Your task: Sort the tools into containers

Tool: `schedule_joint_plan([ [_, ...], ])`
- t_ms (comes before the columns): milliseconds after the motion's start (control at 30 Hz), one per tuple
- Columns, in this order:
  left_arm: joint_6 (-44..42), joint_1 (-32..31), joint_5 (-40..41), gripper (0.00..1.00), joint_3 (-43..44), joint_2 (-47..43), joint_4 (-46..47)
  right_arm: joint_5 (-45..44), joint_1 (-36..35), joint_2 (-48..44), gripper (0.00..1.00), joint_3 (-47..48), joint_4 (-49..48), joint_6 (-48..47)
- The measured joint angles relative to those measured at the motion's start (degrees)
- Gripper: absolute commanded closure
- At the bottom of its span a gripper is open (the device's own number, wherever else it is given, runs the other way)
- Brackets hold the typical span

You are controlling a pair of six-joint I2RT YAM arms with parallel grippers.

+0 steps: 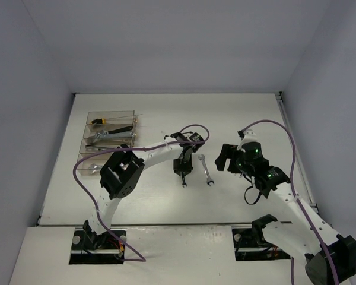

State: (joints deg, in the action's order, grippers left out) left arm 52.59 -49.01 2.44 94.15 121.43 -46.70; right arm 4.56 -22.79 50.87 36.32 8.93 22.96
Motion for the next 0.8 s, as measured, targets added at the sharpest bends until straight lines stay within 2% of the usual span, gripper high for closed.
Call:
schedule_joint_plan([
  [133, 0.52, 0.00, -0.34, 0.99, 0.00, 0.03, 0.07, 0.14, 0.00, 0.00, 0.24, -0.29, 0.08, 0.00],
  [167, 0.62, 0.13, -0.40, 1.00, 0.00, 0.02, 0.07, 0.25, 0.00, 0.00, 0.24, -0.29, 0.09, -0.02],
  [567, 0.95, 3.31, 1.49, 1.00, -4.92, -3.76, -0.04, 0.46, 0.00, -0.01, 0.24, -0.29, 0.09, -0.02],
  [800, 4.39, 7.02, 4.07, 1.00, -8.72, -17.02, -1.06, 0.83, 0.00, 0.21, 0.24, -0.29, 0.09, -0.02],
])
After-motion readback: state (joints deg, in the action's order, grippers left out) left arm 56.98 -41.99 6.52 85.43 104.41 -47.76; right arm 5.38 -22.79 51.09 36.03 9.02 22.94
